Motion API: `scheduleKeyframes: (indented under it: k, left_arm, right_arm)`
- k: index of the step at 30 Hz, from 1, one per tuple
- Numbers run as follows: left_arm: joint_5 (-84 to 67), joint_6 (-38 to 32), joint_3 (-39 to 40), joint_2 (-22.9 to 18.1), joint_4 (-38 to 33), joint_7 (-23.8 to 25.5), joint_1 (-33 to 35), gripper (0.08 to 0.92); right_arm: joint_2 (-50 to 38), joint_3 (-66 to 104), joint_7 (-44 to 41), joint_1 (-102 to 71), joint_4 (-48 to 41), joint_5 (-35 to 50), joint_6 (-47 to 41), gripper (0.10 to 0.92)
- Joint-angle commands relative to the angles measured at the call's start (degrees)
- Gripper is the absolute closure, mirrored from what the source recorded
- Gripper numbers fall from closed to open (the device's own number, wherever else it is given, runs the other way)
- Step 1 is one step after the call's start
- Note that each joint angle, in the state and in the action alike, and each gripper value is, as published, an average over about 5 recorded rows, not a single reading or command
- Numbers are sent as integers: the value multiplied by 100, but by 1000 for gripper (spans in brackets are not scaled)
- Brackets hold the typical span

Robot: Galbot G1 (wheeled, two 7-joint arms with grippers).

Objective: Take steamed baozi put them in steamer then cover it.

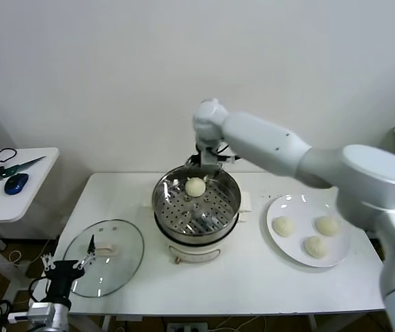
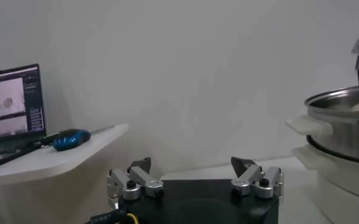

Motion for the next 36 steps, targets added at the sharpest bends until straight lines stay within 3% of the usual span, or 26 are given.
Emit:
scheduleKeyframes:
  k: [1, 7, 10, 24, 36]
  left_arm:
    - [24, 12, 12, -19, -59, -21, 35, 177]
    - [36, 60, -14, -17, -56, -98, 33, 177]
    - [40, 78, -23, -17, -79, -97, 27, 177]
    - [198, 127, -47, -99, -102, -53, 69, 177]
    - [307, 139, -4, -170, -29, -66, 13, 177]
  right_arm:
    - [-1888, -1369, 584, 985, 765, 2919, -2038, 203]
    - [-2708, -1264, 261, 267, 627, 3501, -3578, 203]
    - [-2915, -953, 188, -324, 440, 3503, -3864, 203]
    - [-2215, 699, -28, -2424, -1280, 2274, -3519, 203]
    - [-2082, 847, -45, -2695, -1438, 2170, -3471, 203]
